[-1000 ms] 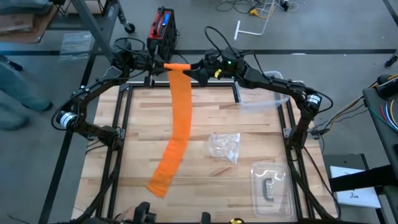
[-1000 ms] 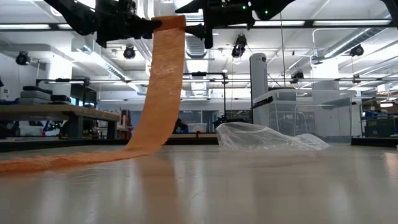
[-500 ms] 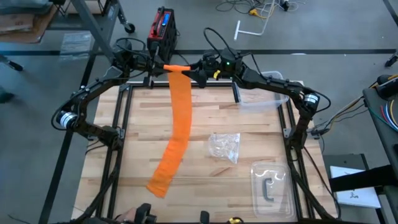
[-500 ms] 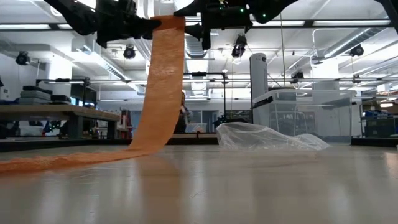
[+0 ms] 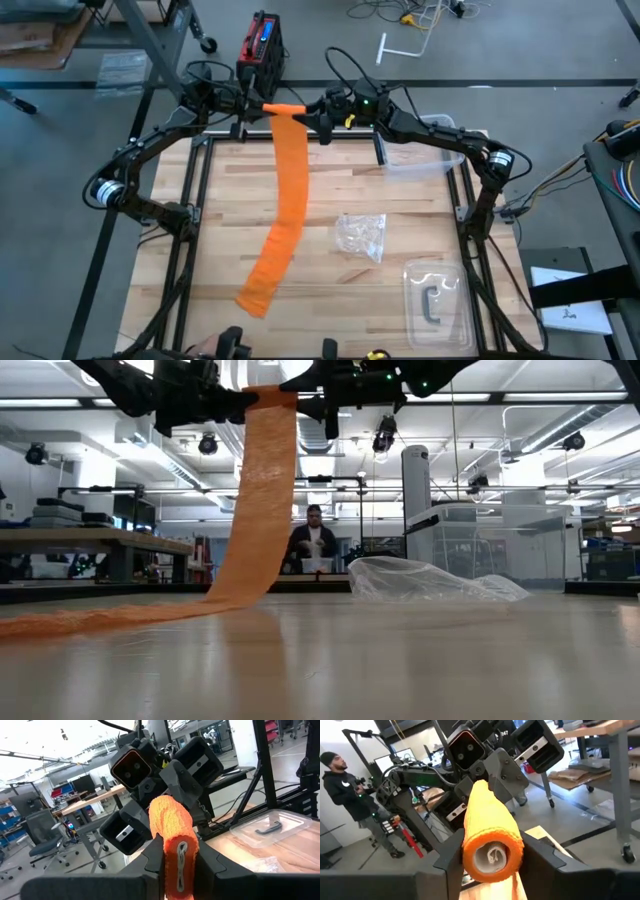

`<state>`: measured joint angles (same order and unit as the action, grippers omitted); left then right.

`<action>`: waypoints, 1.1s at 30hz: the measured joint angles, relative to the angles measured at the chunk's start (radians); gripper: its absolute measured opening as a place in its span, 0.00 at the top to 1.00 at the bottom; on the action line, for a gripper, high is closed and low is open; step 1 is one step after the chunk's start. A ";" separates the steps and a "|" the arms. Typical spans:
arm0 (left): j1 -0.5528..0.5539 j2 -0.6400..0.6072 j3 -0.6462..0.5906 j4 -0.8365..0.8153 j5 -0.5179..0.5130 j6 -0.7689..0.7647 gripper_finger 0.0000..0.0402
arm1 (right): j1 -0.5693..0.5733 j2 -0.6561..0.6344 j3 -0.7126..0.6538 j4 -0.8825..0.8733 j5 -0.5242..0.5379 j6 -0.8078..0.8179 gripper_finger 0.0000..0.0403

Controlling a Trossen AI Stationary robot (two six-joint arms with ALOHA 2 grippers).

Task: Roll bandage
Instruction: Roll the orange bandage

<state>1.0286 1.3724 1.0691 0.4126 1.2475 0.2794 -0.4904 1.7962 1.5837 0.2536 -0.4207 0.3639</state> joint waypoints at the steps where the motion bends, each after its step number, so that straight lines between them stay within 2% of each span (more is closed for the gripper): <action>1: 0.000 0.000 0.000 0.001 0.000 -0.002 0.88 | 0.000 0.000 0.000 0.002 0.000 -0.001 0.66; 5: 0.000 0.000 0.000 0.004 -0.010 -0.028 0.87 | 0.000 0.000 0.000 0.005 0.003 -0.024 0.70; 8: 0.003 0.000 0.003 0.013 -0.045 -0.123 0.82 | -0.001 0.000 0.000 0.014 0.008 -0.066 0.71; 19: 0.024 0.000 0.034 0.009 0.036 -0.563 0.38 | 0.000 -0.001 0.000 0.013 0.031 -0.352 0.74; 23: 0.021 0.000 0.034 0.010 0.023 -0.724 0.26 | 0.001 -0.001 0.000 0.014 0.031 -0.494 0.75; 28: 0.015 0.000 0.032 0.009 0.012 -0.798 0.19 | 0.004 -0.001 0.000 0.016 0.033 -0.630 0.76; 33: 0.016 0.000 0.032 0.009 0.009 -0.795 0.20 | 0.010 -0.001 0.000 0.021 0.026 -0.667 0.78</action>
<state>1.0443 1.3727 1.1011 0.4216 1.2564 -0.5152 -0.4805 1.7954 1.5837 0.2748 -0.3949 -0.3032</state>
